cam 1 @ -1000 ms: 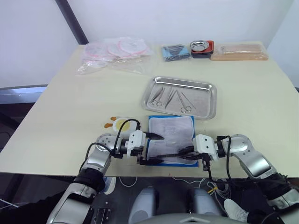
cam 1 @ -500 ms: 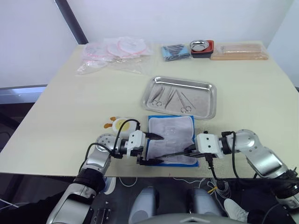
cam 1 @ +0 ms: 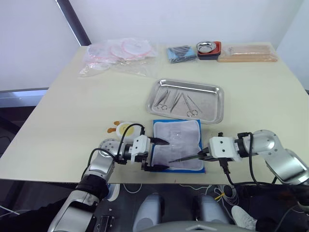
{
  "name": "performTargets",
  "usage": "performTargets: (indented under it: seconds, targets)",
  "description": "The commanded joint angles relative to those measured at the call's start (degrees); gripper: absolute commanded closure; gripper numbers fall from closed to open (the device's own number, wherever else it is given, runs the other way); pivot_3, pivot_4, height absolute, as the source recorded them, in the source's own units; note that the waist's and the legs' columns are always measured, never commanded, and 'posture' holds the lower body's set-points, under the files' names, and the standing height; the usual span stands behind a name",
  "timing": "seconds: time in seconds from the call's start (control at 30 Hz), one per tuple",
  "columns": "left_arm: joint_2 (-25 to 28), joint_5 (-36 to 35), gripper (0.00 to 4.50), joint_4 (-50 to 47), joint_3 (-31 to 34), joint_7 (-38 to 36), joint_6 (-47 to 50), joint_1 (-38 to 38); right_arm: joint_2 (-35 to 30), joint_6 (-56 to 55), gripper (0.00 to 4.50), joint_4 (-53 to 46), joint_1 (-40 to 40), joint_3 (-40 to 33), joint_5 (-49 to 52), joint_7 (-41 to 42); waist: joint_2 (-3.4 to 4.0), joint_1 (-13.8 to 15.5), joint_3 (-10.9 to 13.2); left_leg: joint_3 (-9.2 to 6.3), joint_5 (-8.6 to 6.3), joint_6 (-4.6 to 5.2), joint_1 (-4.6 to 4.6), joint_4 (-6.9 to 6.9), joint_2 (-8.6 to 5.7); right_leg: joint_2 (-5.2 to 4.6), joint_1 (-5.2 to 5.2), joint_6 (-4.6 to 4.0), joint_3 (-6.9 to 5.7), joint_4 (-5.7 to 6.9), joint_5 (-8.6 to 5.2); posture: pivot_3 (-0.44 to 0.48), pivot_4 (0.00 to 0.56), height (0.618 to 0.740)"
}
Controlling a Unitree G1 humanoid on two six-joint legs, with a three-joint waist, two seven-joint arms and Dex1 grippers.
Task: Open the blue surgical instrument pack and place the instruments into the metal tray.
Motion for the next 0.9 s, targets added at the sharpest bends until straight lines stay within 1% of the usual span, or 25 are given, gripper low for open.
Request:
performTargets:
  seconds: [0.03, 0.33, 0.57, 0.7, 0.9]
  targets:
    - [1.2, 6.3, 0.00, 6.6, -3.4, 1.7, 3.1, 3.8, -2.4, -0.6, 4.38, -1.8, -0.5, -4.2, 1.6, 0.5, 0.00, 0.0, 0.0, 0.01, 0.00, 0.00, -0.01, 0.00, 0.00, 0.00, -0.02, 0.00, 0.00, 0.00, 0.00, 0.000, 0.150, 0.740]
    - [1.0, 6.3, 0.00, 6.5, -3.6, 1.6, 3.1, 3.5, -8.0, -3.5, 4.38, 0.5, 0.5, -9.4, 5.1, 3.6, 0.03, 0.0, 0.0, 0.08, -0.01, -0.01, -0.03, 0.00, 0.00, -0.03, -0.05, 0.00, 0.02, -0.01, 0.00, 0.000, 0.150, 0.740]
    - [0.8, 6.2, 0.00, 6.4, -3.5, 1.7, 3.3, 3.6, -9.6, -3.7, 4.38, 2.5, 1.4, -14.2, 10.5, 6.6, 0.03, 0.1, 0.0, 0.07, -0.01, -0.01, -0.03, -0.01, 0.00, -0.03, -0.05, 0.00, 0.01, -0.01, 0.00, 0.000, 0.150, 0.740]
    - [0.9, 6.1, 0.00, 6.2, -3.5, 1.7, 3.5, 3.7, -8.0, -0.3, 4.38, 3.0, 0.5, -16.6, 12.6, 3.9, 0.04, 0.0, 0.0, 0.10, -0.01, -0.01, -0.03, -0.01, 0.00, -0.03, -0.05, 0.00, 0.03, -0.02, 0.00, 0.000, 0.150, 0.740]
    - [0.8, 6.1, 0.00, 5.9, -3.5, 1.7, 3.6, 3.7, 0.5, 9.1, 4.38, 4.7, -4.1, -17.0, 13.9, -6.9, 0.04, 0.1, 0.0, 0.11, 0.01, 0.01, -0.04, -0.01, 0.01, -0.01, -0.06, 0.00, 0.02, -0.02, 0.00, 0.000, 0.150, 0.740]
